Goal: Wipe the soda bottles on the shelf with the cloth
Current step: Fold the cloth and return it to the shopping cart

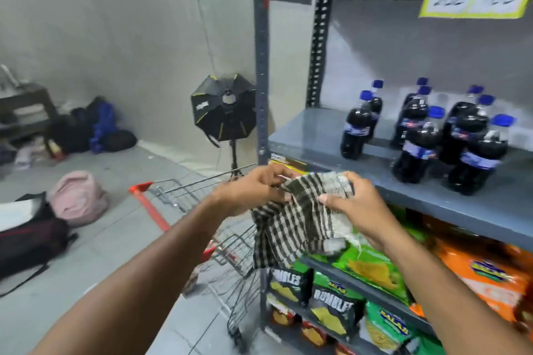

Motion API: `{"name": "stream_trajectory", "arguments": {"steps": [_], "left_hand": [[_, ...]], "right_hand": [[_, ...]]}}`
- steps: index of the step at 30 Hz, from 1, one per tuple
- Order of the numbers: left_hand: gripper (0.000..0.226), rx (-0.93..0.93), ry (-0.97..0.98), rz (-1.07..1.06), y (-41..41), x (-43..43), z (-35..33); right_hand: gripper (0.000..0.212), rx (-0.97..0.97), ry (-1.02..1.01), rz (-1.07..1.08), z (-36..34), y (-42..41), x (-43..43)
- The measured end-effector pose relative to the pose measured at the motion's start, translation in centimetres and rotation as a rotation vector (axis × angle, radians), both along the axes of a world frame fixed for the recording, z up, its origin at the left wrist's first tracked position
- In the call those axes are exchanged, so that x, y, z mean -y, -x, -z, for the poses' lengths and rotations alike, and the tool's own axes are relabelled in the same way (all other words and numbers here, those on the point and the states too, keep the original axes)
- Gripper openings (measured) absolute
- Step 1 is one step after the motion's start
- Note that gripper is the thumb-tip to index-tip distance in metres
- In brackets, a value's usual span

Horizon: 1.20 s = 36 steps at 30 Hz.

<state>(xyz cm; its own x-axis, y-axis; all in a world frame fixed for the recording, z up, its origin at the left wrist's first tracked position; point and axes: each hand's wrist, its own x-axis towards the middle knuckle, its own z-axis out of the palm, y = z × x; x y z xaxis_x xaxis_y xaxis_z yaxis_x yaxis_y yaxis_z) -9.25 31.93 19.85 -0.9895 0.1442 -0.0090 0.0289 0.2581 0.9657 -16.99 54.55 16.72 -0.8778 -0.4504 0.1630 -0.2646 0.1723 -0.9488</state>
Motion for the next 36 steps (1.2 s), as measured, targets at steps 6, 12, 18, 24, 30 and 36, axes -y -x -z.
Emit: {"name": "stream_trajectory", "arguments": {"steps": [6,12,18,24,30,36], "left_hand": [[0.016,0.060,0.299,-0.201,-4.7,10.3,5.4],[0.016,0.163,0.519,-0.412,-7.3,22.0,12.1],[0.015,0.256,0.601,-0.501,-7.1,30.5,18.8],[0.023,0.306,0.684,-0.551,-4.8,34.6,23.8],[0.013,0.333,0.686,-0.614,-3.7,36.8,26.2],[0.029,0.435,0.720,-0.554,-4.0,37.9,27.3]], "right_hand": [[0.024,-0.070,-0.260,-0.125,5.3,0.0,12.7],[0.025,-0.123,-0.459,-0.188,11.6,-1.3,26.8],[0.049,-0.100,-0.617,-0.252,16.4,-1.4,36.7],[0.029,-0.182,-0.769,-0.247,20.6,0.1,42.0],[0.047,-0.215,-0.845,-0.267,22.9,1.7,45.1],[0.049,-0.208,-0.856,-0.281,24.5,1.5,46.7]]}}
